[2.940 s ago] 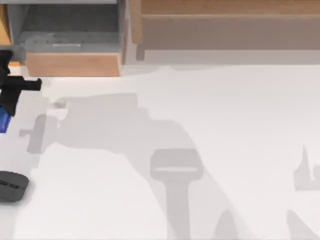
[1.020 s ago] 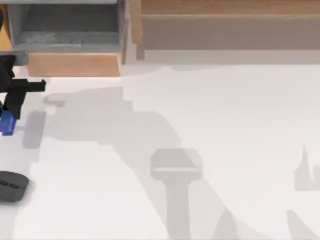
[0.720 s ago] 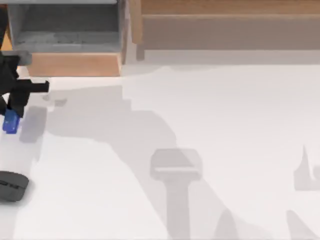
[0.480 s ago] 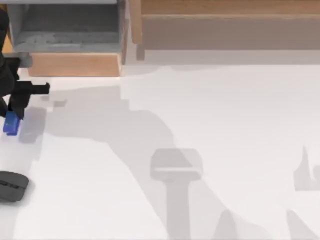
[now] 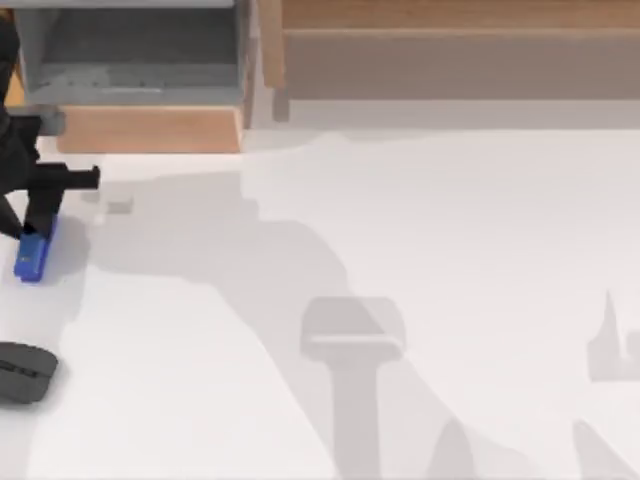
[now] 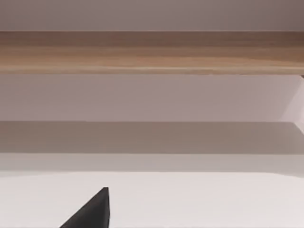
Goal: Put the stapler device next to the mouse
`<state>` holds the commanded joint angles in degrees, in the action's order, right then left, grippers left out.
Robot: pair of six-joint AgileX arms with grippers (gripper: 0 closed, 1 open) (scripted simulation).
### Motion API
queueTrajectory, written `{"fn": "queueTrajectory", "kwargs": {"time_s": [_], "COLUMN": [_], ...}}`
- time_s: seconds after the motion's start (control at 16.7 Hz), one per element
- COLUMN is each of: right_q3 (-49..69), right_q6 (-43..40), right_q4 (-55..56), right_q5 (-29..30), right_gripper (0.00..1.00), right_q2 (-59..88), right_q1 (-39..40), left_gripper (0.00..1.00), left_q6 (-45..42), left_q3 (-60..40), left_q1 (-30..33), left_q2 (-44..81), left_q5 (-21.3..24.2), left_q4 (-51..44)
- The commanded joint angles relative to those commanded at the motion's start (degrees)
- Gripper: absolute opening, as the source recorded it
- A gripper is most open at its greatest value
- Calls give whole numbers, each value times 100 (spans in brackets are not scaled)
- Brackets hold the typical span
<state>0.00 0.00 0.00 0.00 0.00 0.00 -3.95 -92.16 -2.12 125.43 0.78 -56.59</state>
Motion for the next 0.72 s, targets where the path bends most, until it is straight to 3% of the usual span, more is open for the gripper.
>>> {"fn": "queueTrajectory", "kwargs": {"time_s": [0.36, 0.72], "right_q3": [0, 0], "right_q6": [0, 0], "right_q4": [0, 0], "right_q5": [0, 0], "right_gripper": [100, 100], "right_q2": [0, 0], "right_q1": [0, 0], "left_gripper": [98, 100], "left_q6": [0, 0], "left_q3": [0, 0], "left_q1": [0, 0], "left_q2": [0, 0], "left_q5": [0, 0], "left_q4": [0, 0]}}
